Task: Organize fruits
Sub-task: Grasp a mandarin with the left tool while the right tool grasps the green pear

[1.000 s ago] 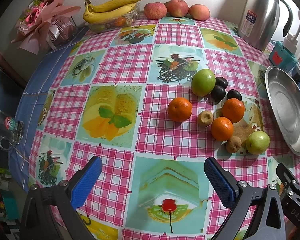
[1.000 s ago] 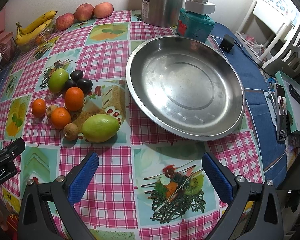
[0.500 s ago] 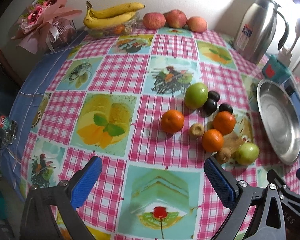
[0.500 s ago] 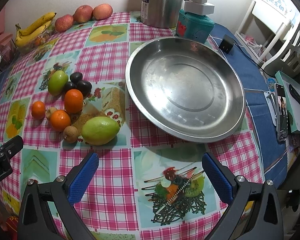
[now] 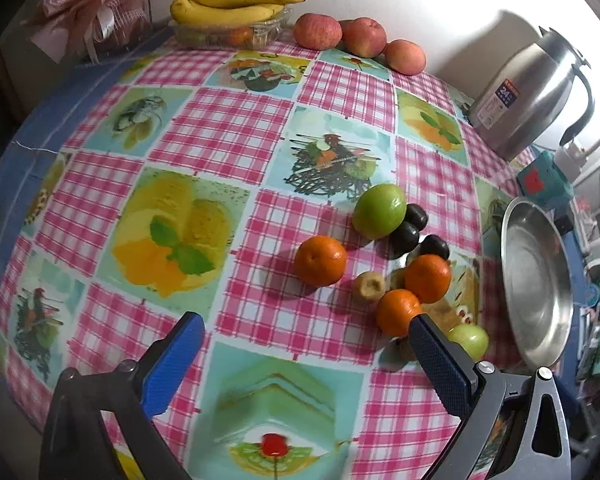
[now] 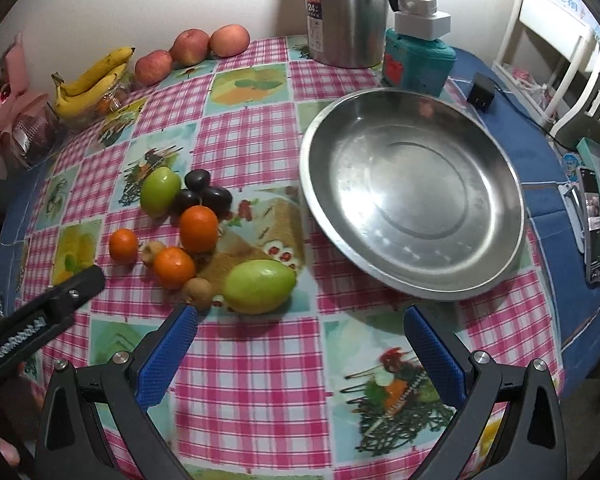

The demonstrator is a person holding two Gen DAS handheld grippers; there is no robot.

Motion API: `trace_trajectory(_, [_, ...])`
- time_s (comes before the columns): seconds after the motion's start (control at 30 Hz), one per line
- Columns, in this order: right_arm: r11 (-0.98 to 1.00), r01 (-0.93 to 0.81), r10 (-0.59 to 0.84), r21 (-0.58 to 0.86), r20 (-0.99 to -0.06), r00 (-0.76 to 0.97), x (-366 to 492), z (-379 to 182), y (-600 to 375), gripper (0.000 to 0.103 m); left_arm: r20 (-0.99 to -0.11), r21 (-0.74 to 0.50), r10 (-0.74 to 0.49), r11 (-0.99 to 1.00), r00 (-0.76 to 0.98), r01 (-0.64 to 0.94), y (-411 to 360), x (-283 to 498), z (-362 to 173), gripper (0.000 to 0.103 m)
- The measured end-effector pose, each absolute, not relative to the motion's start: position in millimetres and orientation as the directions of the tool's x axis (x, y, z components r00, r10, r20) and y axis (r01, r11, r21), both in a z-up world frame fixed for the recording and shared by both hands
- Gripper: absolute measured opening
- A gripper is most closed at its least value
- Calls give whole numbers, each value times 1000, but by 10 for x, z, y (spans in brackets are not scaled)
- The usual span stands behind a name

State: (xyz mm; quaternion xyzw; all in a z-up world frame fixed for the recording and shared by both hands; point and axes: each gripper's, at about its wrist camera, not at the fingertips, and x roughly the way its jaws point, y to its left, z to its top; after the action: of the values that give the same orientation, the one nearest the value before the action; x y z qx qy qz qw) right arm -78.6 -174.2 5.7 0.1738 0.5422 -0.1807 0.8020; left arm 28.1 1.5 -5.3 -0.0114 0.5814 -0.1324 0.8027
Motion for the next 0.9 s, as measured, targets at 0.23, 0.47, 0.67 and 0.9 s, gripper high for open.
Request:
trace_trajectory(0.23, [884,458,-64,94,-946,319,-589,37,-1666,103,-926,-174,-232,962,297,210,-39,422,-11,103])
trace_trajectory(0.47, [894,440,-62,82,-951,303,-382,55,-1638,102,-925,-162,-226,962,307,221,-99,617,98,103])
trace_trajectory(0.67, [894,437,-50,96,-949,311,-226,102,-1673,101,-924,-165,-230,961,307,222,-156,798,159,102])
trace_trajectory(0.9, [888,431,14,163,-944,329,-55,71,-1753,83,-928,-139,-212,961,307,240,-259,987,157,99])
